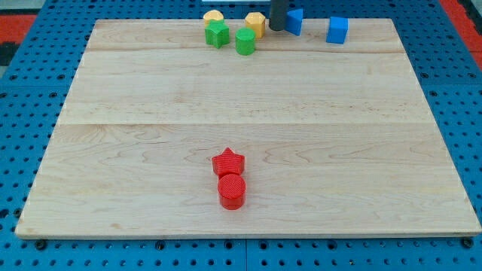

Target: Push the blue triangle right a bit

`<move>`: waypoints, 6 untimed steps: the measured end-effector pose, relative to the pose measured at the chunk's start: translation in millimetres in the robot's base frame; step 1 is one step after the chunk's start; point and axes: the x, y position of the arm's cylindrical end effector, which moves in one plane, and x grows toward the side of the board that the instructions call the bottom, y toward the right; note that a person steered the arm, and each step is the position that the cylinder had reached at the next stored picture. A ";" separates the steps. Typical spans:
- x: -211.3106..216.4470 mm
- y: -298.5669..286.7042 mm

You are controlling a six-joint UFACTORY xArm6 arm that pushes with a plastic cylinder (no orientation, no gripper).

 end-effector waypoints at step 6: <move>-13.2 -0.7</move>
